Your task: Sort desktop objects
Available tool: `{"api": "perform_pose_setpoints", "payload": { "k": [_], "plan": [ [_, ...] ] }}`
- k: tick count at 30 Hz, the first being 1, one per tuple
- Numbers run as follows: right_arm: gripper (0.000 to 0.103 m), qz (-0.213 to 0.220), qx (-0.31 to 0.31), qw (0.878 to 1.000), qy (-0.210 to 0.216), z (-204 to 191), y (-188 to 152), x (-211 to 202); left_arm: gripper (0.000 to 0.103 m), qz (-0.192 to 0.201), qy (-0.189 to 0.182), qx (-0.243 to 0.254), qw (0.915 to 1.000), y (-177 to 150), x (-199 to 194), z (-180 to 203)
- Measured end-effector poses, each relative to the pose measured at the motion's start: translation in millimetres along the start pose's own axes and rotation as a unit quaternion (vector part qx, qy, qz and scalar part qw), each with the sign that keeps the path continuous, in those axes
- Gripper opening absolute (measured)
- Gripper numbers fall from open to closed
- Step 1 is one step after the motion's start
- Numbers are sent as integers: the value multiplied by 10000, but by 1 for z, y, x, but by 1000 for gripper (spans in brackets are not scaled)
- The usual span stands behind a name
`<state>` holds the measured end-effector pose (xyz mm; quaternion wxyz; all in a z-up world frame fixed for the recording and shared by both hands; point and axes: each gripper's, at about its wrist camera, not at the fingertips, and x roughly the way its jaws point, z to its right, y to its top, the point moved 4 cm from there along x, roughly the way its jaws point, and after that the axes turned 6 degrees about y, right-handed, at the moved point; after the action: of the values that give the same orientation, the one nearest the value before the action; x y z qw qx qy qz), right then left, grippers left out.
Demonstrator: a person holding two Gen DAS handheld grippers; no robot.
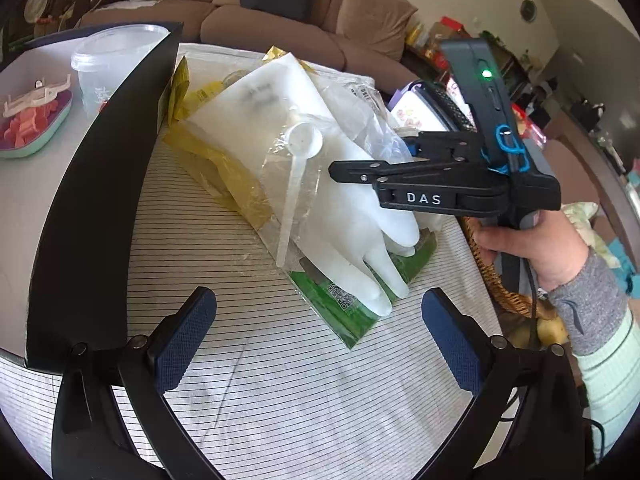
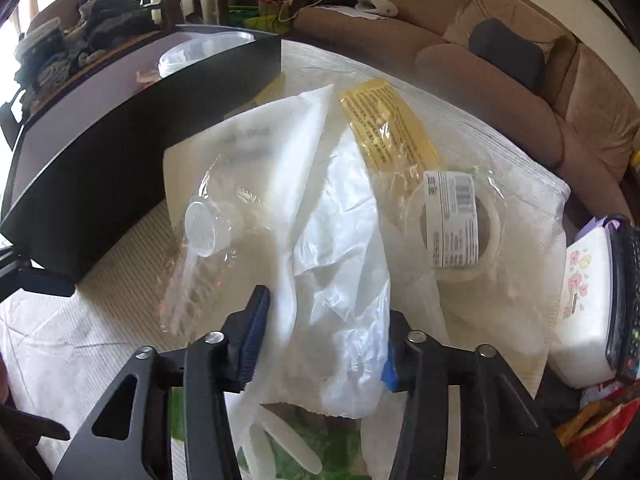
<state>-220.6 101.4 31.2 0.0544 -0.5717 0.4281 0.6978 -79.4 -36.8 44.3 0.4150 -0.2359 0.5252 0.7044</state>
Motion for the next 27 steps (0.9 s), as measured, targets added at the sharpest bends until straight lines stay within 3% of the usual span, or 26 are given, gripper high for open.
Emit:
{"api": "perform_pose_setpoints", "payload": {
  "k": [3, 7, 12, 18, 24, 27],
  "plan": [
    [25, 175, 189, 9996, -86, -8, -20, -16, 103, 31, -63, -41, 10000, 3, -4, -1],
    [20, 382, 338, 9985, -191, -33, -53, -42, 103, 170, -147, -44, 9997, 4, -12, 2],
    [19, 580, 1267, 9897, 316, -47, -90, -91, 103, 127, -69, 69, 9999, 2, -14, 4],
    [18, 343, 2344, 9673, 910, -63, -142, -117, 103, -10, 1, 258, 9997, -10, -15, 9],
    [22, 133, 2989, 9513, 736, -36, -178, -111, 103, -204, 143, 314, 9992, -20, -9, 3],
    [32, 147, 2914, 9558, 351, -29, -175, -117, 103, -224, 125, 173, 9995, -19, -7, -3]
  ]
}}
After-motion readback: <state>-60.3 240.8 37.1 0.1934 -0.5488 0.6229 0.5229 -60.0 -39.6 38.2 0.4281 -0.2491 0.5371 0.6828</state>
